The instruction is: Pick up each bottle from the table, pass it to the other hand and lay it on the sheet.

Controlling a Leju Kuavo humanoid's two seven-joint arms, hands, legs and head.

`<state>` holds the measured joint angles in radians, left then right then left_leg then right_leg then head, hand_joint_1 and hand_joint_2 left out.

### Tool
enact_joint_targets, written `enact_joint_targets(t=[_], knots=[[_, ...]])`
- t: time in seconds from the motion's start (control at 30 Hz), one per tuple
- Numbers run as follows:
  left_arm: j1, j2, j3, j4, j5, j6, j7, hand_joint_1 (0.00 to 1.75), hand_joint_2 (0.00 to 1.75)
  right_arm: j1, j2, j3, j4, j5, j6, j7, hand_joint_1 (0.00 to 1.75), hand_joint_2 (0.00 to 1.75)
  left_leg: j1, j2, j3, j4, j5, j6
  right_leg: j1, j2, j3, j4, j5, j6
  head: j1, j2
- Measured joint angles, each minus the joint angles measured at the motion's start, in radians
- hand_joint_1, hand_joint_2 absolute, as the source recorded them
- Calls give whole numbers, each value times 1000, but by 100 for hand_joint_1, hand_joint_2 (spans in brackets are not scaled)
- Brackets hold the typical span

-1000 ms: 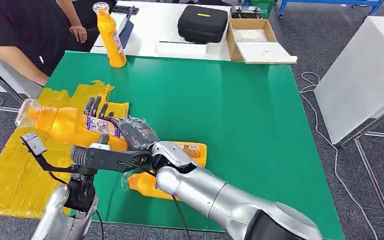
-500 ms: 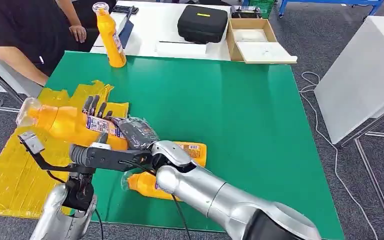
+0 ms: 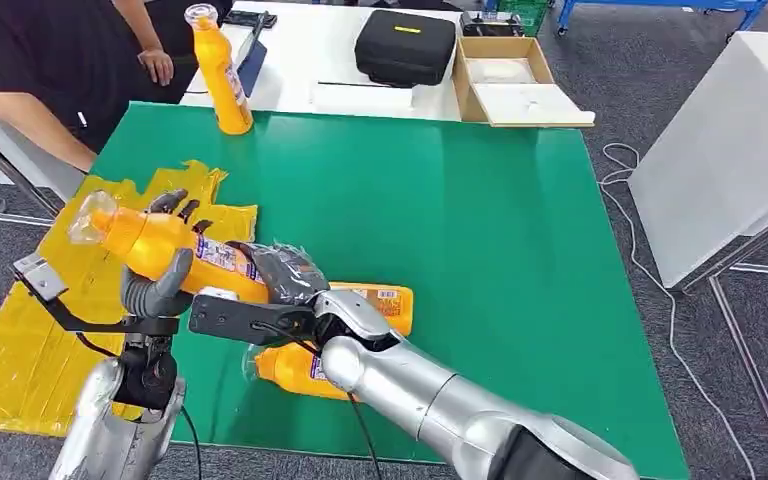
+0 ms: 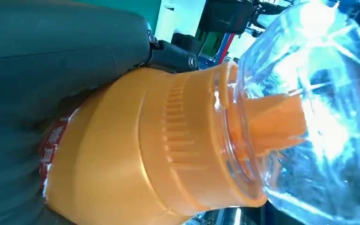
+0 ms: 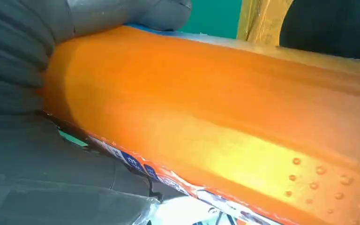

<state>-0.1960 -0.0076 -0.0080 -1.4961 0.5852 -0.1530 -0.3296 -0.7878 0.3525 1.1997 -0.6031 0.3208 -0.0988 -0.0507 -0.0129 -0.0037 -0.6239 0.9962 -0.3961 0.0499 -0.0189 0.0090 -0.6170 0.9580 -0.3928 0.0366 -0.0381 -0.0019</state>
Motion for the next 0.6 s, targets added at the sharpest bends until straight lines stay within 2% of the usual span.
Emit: enact_joint_targets(t=[0.33, 0.6], knots=[[-1, -1, 4, 0, -1, 0, 1, 175, 175, 6, 2, -5, 0, 3, 0, -3, 169, 175, 0, 0, 0, 0, 0, 0, 0, 0, 0, 0, 0, 0, -1, 0], [-3, -2, 6, 3, -3, -5, 2, 175, 175, 17, 5, -27, 2, 32, -1, -12, 175, 175, 0, 0, 0, 0, 0, 0, 0, 0, 0, 0, 0, 0, 0, 0]])
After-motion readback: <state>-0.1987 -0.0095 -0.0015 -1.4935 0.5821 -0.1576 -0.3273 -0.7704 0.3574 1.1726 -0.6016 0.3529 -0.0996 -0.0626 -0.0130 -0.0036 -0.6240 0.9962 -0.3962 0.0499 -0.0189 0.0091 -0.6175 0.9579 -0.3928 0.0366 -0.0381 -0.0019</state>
